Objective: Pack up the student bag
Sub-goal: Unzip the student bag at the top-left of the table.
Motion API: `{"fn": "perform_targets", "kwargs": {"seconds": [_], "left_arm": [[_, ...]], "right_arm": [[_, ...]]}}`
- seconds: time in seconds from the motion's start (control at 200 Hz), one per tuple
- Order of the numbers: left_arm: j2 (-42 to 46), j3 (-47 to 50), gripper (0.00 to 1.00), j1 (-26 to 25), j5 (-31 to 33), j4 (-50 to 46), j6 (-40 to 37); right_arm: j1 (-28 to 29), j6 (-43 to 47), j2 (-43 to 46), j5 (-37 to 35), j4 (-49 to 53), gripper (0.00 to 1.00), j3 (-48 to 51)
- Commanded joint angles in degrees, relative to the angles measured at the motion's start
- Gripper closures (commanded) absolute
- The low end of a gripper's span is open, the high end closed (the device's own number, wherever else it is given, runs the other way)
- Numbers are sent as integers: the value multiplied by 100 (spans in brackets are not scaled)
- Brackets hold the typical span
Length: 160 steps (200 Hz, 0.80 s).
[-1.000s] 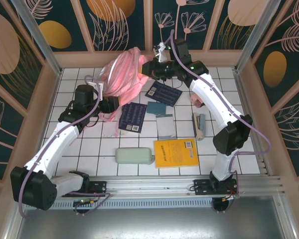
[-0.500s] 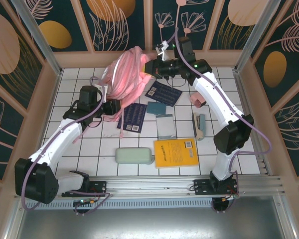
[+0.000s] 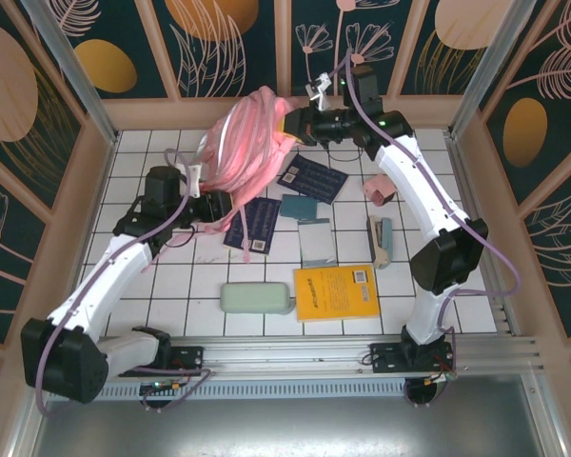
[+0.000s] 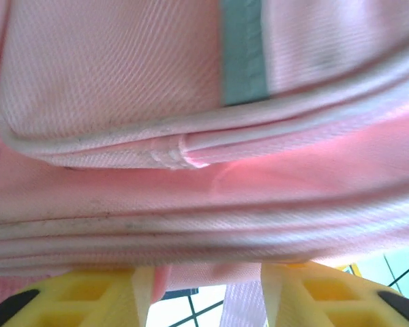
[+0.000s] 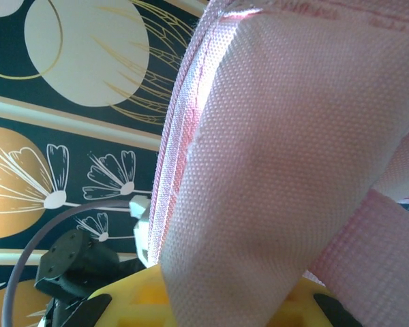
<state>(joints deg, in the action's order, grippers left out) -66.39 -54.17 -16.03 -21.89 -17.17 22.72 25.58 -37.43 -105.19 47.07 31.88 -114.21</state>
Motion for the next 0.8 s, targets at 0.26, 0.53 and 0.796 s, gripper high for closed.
{"fn": "perform_targets", "kwargs": {"seconds": [0.26, 0.53, 0.796], "left_arm": [[-430, -233, 51, 39, -117, -360, -252], [-725, -183, 53, 41, 77, -436, -394], [-801, 109, 45, 39, 67, -323, -243]], "right_arm": [[-103, -95, 169, 626, -521, 100, -130], [-112, -143, 156, 699, -569, 100, -170], [-137, -259, 90, 777, -664, 100, -228]]}}
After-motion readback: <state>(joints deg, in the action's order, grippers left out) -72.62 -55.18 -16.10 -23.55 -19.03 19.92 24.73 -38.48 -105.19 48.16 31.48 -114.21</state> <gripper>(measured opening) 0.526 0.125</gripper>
